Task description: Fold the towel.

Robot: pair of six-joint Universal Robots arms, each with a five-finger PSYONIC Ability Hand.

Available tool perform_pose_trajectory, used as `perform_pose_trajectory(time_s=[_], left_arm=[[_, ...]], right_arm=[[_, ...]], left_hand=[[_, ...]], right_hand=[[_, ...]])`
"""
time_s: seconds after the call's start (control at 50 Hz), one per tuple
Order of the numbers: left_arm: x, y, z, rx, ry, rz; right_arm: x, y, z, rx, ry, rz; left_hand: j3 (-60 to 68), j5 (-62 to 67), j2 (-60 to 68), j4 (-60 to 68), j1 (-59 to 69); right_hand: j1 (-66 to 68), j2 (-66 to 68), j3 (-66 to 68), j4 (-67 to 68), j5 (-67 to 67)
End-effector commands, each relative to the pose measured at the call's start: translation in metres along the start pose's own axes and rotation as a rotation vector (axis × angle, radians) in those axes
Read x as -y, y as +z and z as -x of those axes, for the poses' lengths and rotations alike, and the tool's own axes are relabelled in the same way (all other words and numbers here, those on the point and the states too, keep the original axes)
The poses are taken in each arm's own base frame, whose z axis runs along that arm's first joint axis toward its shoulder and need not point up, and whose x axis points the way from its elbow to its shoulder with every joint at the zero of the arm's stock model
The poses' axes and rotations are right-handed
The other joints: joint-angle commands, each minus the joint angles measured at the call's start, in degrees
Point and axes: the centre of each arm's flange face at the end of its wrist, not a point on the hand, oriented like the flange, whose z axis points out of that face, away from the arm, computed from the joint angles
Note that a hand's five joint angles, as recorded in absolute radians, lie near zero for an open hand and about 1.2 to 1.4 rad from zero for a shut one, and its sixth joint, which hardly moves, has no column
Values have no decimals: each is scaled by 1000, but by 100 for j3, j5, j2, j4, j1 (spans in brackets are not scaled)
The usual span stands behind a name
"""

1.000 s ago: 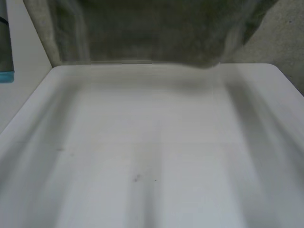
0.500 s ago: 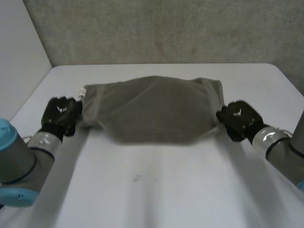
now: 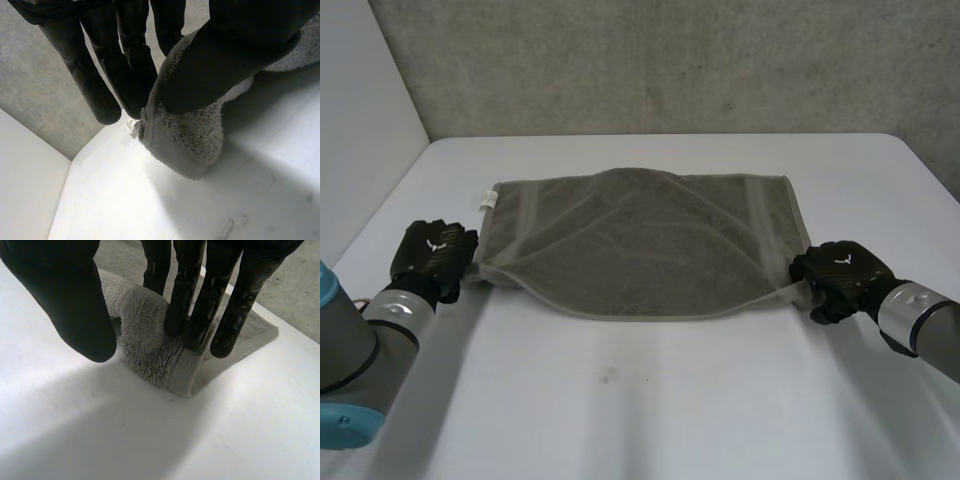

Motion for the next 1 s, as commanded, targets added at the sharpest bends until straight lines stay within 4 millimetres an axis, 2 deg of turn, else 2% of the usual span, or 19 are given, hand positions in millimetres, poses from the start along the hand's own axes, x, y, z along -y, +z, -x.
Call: perform_pose_trajectory(time_s=[0.02,0.1,0.12,0.14,0.16,0.18,0.5,0.52,0.54,0.58,0.62,0.64,0.66,0.78,1.0], left_arm=[[0,0,0,-1,2,-2],[1,0,0,-1,2,-3],[1,0,0,-1,2,-3],[1,-1,0,-1,2,-2],[1,-1,0,-1,2,-2],[1,-1,0,-1,2,-2],[1,0,0,-1,2,-3],[1,0,0,-1,2,-3],[1,0,0,-1,2,-3],[1,0,0,1,4,-2],[1,0,0,-1,4,-3],[1,0,0,1,4,-2],[1,0,0,-1,4,-3],[1,0,0,1,4,-2],[1,-1,-1,-1,4,-2]], right_arm=[[2,1,-13,-42,-31,-20],[8,-1,-19,-65,-49,-45],[13,-3,-22,-84,-60,-57],[13,-4,-22,-85,-60,-57],[19,-7,-27,-107,-69,-71],[24,-11,-32,-127,-70,-81],[40,-28,-49,-221,-93,-109],[40,-29,-51,-234,-94,-104],[41,-29,-53,-242,-86,-104],[40,-29,-52,-240,-87,-103],[40,-29,-55,-257,-93,-98],[43,-30,-58,-266,-91,-99],[43,-30,-60,-278,-82,-88],[41,-35,-75,-367,-44,13],[39,-37,-68,-343,-22,46]], left_hand=[[1027,1022,1021,1028,1101],[1027,1022,1021,1028,1101],[1027,1022,1021,1028,1101],[1027,1022,1021,1028,1101],[1027,1022,1021,1028,1101],[1027,1022,1021,1028,1101],[1027,1022,1021,1028,1101],[1027,1022,1021,1028,1101],[1027,1022,1021,1028,1101],[1027,1022,1021,1028,1101],[1027,1022,1021,1028,1101],[1027,1022,1021,1028,1101],[1027,1022,1021,1028,1101],[1027,1022,1021,1028,1101],[1027,1022,1021,1028,1101]], right_hand=[[574,-34,38,39,-87],[-32,-640,-568,-567,-693],[-948,-1556,-1484,-1483,-1609],[-957,-1565,-1493,-1492,-1618],[-2373,-2981,-2909,-2908,-3033],[-3051,-3659,-3587,-3586,-3712],[-3051,-3659,-3587,-3586,-3712],[-546,-1154,-1082,-1082,-1207],[1328,721,792,793,668],[1331,723,794,795,670],[876,268,340,341,216],[-1438,-2046,-1974,-1974,-2099],[-3051,-3659,-3587,-3586,-3712],[-3051,-3659,-3587,-3586,-3712],[-3051,-3659,-3587,-3586,-3712]])
